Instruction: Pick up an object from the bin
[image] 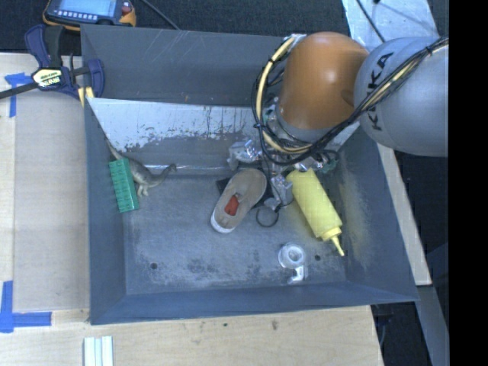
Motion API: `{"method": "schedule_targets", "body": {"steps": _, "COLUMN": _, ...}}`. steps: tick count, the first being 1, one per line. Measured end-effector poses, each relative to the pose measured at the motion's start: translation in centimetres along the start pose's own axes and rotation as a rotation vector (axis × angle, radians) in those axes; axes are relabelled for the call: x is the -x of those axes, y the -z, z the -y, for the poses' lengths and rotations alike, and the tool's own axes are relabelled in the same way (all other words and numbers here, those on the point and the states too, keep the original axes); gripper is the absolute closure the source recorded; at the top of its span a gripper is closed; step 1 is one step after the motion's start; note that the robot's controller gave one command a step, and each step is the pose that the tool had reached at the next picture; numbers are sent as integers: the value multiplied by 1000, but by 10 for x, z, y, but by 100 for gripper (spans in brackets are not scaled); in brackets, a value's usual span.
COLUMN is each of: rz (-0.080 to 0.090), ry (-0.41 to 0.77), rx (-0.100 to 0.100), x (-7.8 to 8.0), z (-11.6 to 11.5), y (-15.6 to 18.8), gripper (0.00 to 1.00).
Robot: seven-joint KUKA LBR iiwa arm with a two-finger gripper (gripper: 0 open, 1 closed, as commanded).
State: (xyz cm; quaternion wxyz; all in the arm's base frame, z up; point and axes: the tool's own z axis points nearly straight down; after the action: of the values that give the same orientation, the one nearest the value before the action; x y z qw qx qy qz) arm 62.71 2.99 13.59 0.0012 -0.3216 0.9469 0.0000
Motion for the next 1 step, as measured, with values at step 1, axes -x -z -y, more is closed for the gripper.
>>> {"method": "schedule_targets", "body": {"steps": 1, "rz": 1, "ry": 289, "rx": 0, "x": 4, "z": -6, "y": -64, "gripper": 0}}
